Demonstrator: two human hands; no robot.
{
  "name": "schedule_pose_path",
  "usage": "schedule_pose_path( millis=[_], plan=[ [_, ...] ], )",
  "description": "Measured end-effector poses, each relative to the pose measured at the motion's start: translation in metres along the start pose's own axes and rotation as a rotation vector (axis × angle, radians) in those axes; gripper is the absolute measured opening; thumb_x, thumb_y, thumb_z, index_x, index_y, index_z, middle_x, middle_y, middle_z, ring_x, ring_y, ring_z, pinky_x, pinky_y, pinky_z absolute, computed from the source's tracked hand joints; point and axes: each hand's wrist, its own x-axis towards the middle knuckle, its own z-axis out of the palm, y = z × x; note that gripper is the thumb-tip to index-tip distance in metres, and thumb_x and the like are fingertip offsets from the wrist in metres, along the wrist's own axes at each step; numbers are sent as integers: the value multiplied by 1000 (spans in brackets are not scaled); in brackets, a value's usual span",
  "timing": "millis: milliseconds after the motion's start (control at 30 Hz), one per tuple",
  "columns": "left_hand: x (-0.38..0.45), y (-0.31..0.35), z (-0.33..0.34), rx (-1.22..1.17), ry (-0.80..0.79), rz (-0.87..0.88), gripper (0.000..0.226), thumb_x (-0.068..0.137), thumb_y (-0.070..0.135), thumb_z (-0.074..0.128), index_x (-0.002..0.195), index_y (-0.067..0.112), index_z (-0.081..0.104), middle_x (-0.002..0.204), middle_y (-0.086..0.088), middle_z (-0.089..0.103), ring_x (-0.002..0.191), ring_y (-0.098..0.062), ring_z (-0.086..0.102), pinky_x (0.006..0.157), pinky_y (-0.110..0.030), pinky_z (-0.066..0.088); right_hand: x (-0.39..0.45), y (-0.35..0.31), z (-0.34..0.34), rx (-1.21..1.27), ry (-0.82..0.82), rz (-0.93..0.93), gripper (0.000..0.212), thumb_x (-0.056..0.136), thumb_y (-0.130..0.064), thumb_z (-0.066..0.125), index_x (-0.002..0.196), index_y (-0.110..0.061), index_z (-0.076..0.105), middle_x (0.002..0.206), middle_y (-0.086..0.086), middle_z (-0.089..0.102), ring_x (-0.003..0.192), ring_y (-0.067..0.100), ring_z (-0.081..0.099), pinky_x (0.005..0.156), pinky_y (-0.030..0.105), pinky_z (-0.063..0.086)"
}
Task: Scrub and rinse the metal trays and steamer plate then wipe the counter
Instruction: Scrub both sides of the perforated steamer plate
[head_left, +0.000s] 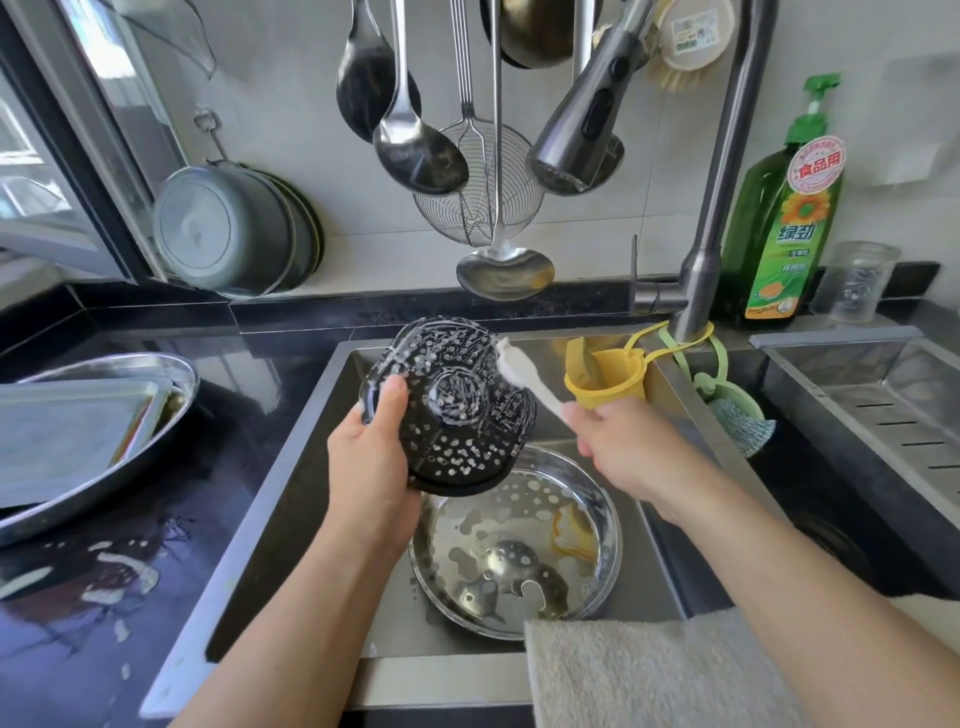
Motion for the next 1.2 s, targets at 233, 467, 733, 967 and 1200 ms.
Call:
schedule_pose_path(
  millis=[233, 467, 733, 967, 1200],
  plan=[
    [-3, -4, -2, 86, -194, -118, 27, 103, 3, 55, 129, 3, 61, 117, -18, 76, 109, -33, 74, 89, -46, 61, -1, -2, 2, 3, 82, -93, 55, 106, -46, 41, 73, -7, 61, 57, -1, 46, 55, 18, 43, 55, 31, 32],
    [-6, -15, -1, 198, -340, -175, 33, 97, -13, 50, 126, -2, 63, 119, -26, 72, 113, -40, 70, 98, -52, 57, -10, -9, 19, -145, -66, -232, 54, 104, -48, 44, 72, -9, 65, 51, -6, 51, 48, 14, 46, 52, 28, 35],
    [-4, -18, -4, 249, -376, -149, 37, 93, -22, 47, 122, -5, 64, 117, -28, 72, 112, -45, 69, 99, -53, 55, -11, -9, 22, -175, -65, -279, 54, 103, -50, 44, 70, -12, 63, 57, -1, 52, 52, 18, 46, 57, 31, 38],
    [-6, -20, -3, 303, -375, -121, 40, 94, -22, 46, 122, -1, 65, 117, -26, 72, 114, -43, 68, 106, -60, 51, -7, -6, 19, -190, -44, -274, 58, 104, -51, 41, 75, -7, 65, 60, 0, 53, 56, 18, 48, 60, 32, 39],
    [-5, -22, -3, 369, -374, -87, 38, 95, -19, 49, 120, 3, 67, 116, -22, 74, 114, -39, 70, 106, -61, 50, -3, -7, 21, -161, -7, -278, 57, 103, -51, 43, 74, -7, 64, 64, 4, 60, 62, 23, 56, 64, 35, 47]
  ],
)
